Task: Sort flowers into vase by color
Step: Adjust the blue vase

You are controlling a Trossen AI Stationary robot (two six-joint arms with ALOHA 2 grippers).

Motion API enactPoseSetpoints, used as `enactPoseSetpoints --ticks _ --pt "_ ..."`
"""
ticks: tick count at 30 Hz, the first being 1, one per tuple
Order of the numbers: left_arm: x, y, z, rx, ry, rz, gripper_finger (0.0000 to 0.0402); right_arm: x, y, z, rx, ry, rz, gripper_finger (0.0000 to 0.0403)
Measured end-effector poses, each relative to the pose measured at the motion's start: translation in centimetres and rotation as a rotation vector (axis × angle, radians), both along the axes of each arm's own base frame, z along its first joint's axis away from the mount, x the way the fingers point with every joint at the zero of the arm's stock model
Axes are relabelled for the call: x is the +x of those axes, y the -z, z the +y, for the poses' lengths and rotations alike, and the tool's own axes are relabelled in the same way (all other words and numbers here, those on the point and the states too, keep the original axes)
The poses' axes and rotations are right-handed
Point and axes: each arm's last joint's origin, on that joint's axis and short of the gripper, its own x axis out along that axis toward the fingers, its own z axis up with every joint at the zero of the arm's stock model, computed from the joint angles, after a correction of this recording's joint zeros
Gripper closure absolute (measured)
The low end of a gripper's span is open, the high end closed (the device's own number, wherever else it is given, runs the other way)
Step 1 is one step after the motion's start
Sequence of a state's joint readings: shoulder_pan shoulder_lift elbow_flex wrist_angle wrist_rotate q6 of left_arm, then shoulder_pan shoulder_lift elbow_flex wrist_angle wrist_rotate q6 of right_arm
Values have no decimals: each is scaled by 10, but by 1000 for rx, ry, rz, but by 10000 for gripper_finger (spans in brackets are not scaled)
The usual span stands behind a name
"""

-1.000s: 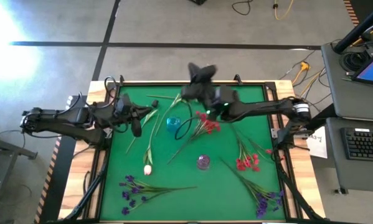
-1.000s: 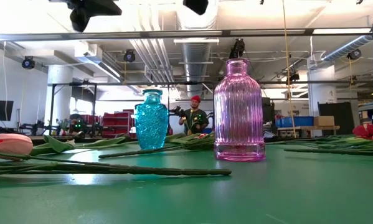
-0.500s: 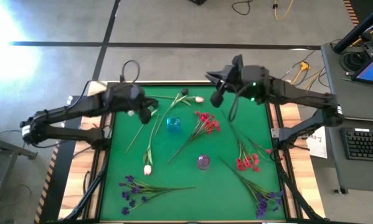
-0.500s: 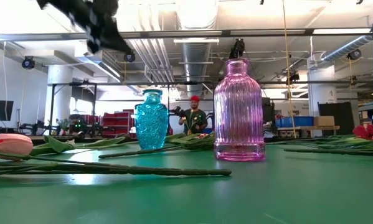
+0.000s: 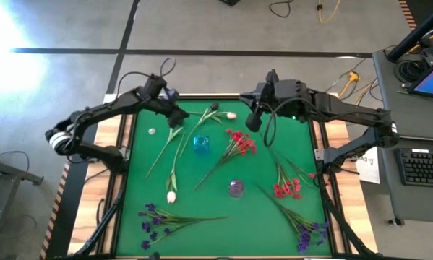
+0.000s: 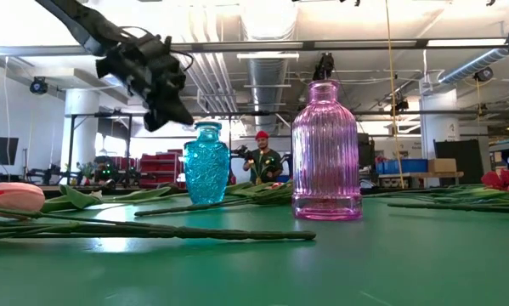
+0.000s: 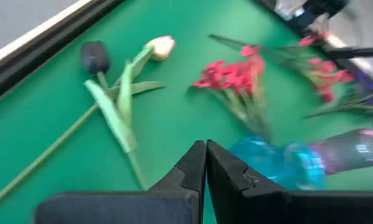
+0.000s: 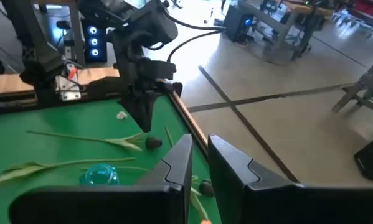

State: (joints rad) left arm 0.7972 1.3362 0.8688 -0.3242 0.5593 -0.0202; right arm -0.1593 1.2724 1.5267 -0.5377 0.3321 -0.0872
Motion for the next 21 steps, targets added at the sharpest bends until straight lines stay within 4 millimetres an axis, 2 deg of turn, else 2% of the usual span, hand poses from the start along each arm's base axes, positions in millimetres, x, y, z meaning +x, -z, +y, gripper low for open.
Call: enactPoseSetpoints --ticks 7,15,21 --pt "8 9 0 151 -51 127 402 2 8 0 20 6 52 358" --pt "15 13 0 169 -34 127 402 -2 19 0 143 62 111 358" --pt "25 28 6 151 -31 132 388 -3 20 0 185 84 111 358"
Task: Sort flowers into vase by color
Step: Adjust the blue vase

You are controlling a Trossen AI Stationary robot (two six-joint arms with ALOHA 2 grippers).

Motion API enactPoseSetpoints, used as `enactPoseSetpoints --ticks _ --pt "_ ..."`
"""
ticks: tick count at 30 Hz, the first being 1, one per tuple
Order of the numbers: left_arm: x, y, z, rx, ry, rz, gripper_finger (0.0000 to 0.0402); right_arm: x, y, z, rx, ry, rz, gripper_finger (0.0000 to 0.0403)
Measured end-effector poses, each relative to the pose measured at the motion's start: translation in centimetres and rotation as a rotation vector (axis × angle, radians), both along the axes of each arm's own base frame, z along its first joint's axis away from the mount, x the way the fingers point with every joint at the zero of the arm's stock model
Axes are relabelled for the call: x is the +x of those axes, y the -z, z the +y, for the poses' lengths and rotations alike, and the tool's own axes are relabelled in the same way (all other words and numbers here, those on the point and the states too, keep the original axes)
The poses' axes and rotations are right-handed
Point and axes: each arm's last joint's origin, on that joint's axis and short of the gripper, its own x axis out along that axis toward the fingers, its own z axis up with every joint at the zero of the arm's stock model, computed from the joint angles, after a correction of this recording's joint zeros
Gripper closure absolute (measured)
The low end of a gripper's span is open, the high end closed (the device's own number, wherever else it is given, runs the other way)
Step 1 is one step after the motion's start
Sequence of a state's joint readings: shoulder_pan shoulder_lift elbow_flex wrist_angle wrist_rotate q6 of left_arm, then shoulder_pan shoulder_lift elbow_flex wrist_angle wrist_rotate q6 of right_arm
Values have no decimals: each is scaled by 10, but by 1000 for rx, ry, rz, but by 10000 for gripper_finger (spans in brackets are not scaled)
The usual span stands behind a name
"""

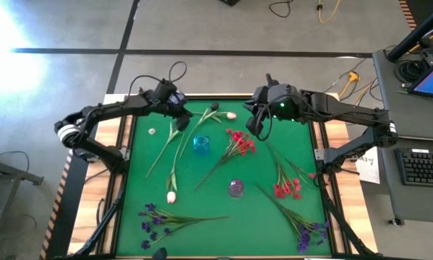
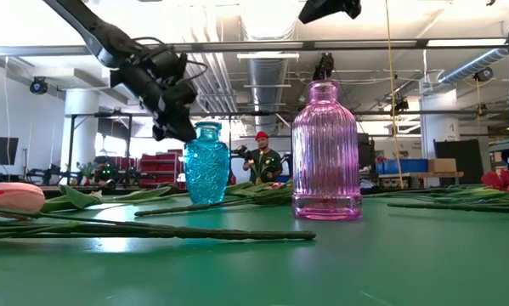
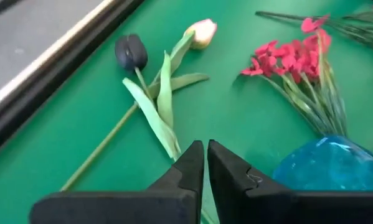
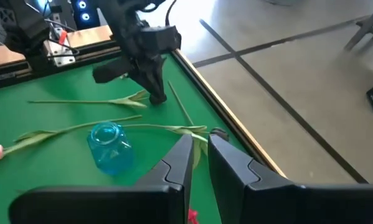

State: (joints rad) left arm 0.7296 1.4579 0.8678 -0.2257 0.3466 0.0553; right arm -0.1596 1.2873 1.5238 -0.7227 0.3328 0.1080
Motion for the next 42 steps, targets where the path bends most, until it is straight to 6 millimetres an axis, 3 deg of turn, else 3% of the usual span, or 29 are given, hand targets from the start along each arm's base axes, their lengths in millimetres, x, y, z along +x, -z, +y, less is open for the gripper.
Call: enactPoseSetpoints --ticks 10,14,20,42 --pt "9 25 6 -66 -64 75 286 0 0 0 -18 -3 8 358" --pt "15 30 3 -68 -49 74 263 0 0 0 -6 7 0 358" --pt "28 39 -3 -52 -28 85 261 -1 0 -2 -21 63 -3 358" --pt "30 54 -6 32 -72 206 269 -2 -1 -4 -20 159 -30 358"
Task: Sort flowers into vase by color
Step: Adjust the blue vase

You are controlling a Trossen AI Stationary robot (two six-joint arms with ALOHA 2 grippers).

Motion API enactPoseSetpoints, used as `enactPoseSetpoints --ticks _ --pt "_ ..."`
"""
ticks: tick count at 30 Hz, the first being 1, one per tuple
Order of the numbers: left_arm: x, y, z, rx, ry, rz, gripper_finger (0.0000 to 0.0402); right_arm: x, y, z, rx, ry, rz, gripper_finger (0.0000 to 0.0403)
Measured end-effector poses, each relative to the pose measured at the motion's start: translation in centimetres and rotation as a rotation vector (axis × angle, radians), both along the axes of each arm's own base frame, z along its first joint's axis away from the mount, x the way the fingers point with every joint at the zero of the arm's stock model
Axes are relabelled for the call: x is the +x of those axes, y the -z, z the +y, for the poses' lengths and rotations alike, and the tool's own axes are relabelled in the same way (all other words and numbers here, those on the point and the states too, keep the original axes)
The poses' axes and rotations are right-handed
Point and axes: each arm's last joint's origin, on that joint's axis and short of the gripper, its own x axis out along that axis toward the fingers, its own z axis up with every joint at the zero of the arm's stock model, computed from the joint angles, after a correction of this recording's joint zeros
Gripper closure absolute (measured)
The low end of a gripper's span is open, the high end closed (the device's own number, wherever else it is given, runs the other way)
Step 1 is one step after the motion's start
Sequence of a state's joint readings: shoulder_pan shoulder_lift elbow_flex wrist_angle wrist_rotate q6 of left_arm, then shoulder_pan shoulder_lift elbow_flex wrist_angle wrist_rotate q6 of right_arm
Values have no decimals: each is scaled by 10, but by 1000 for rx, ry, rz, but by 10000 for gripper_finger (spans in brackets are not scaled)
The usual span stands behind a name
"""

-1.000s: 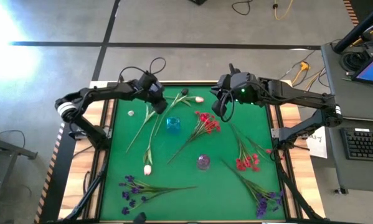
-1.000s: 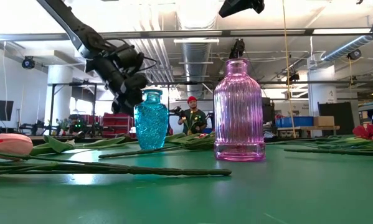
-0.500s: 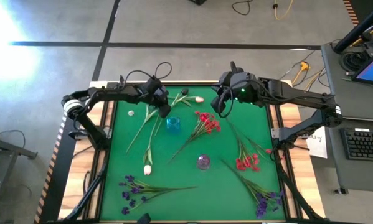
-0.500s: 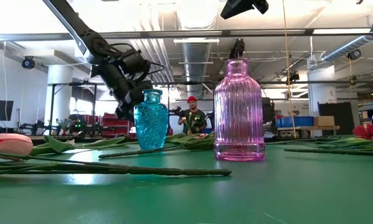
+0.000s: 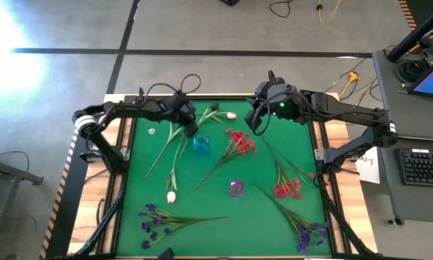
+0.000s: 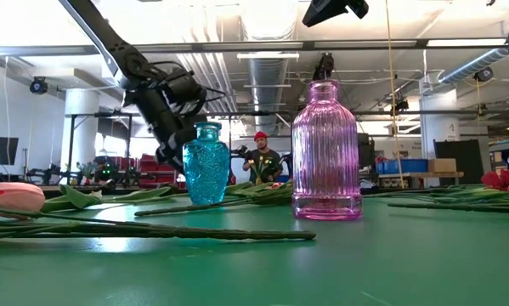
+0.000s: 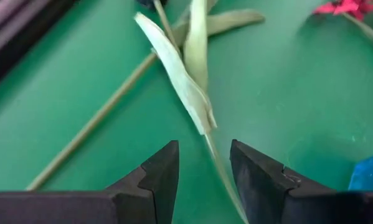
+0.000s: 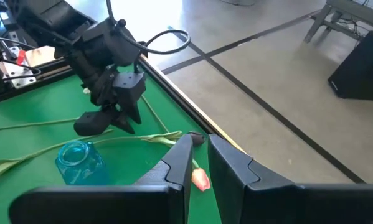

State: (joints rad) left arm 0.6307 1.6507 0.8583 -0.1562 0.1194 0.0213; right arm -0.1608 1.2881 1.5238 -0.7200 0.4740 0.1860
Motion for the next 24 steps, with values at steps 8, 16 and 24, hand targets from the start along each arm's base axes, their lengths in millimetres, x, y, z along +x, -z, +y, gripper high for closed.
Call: enactPoseSetpoints --ticks 8,16,24 --pt "8 14 -6 -36 28 21 269 0 0 0 0 0 0 358" --pt "8 17 -6 -6 15 49 277 0 0 0 -1 -1 1 358" --pt "8 21 -6 -4 5 67 312 0 0 0 -2 -2 1 358"
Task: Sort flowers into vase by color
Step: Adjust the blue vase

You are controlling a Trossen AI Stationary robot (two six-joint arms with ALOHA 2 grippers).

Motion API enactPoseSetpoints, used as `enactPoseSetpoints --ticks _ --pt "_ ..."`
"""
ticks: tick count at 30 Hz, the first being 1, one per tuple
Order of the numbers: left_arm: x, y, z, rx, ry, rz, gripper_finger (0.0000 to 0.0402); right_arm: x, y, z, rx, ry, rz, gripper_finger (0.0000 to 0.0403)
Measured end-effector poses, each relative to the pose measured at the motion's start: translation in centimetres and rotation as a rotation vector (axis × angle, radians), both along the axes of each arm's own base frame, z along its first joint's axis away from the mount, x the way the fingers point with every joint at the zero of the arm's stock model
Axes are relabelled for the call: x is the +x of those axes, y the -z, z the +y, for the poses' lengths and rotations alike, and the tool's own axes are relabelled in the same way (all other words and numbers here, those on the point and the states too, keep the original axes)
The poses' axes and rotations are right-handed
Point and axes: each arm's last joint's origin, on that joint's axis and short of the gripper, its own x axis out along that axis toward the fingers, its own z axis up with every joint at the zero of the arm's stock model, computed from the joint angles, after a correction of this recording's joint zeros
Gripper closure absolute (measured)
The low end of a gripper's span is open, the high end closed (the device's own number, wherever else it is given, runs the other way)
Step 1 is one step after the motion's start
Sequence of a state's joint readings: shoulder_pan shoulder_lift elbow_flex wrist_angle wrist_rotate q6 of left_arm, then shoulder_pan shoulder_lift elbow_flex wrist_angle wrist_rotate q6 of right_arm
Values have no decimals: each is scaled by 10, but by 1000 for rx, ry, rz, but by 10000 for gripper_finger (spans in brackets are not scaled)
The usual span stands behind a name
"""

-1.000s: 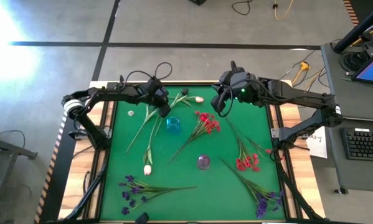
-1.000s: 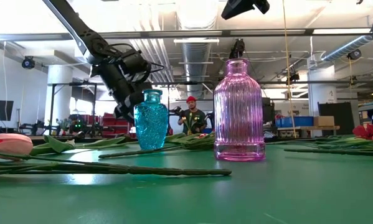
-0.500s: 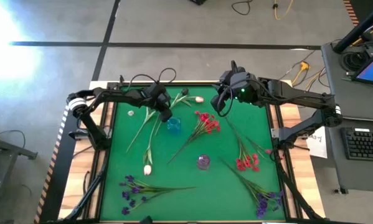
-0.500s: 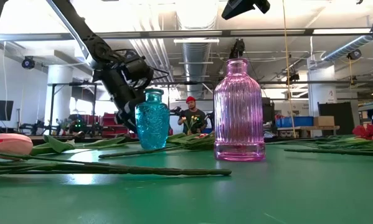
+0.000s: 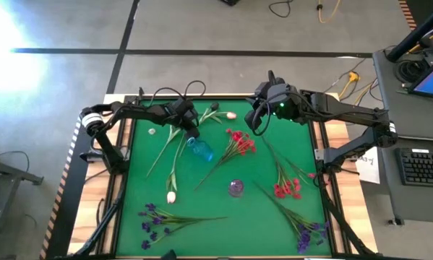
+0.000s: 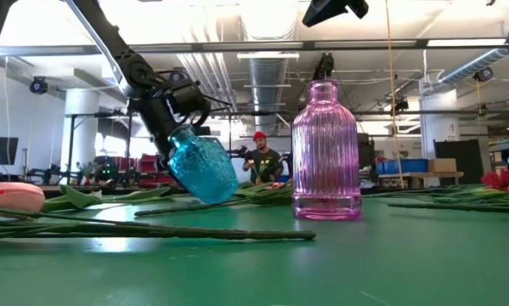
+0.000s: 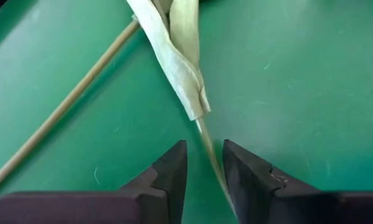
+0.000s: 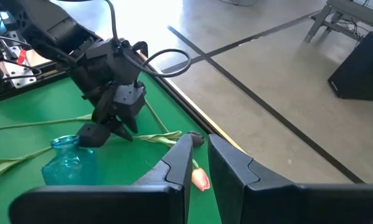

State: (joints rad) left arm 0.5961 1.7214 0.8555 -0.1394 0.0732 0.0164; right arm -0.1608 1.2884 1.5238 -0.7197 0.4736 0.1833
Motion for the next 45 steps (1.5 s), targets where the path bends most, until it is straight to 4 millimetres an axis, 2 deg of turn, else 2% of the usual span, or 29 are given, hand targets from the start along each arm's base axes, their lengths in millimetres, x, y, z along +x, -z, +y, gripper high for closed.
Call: enactPoseSetpoints --ticks 14,25,31,34,37,41,45 --pt "0 -7 -1 -16 -33 -35 315 0 0 0 -3 -2 3 358" --pt "3 -30 -19 -51 -16 -111 316 0 0 0 -8 -6 8 358" --pt "-5 -52 -25 -18 -4 -140 316 1 1 1 10 -35 6 358" --pt "-14 -73 -31 15 16 -171 316 10 6 2 53 -102 3 358" --pt "-26 -96 -39 49 28 -221 316 29 20 1 62 -166 45 358" --pt "-43 -126 -58 106 60 -328 316 57 43 0 45 -265 114 358" --pt "-60 -146 -81 131 94 -431 316 82 62 -1 79 -384 109 346"
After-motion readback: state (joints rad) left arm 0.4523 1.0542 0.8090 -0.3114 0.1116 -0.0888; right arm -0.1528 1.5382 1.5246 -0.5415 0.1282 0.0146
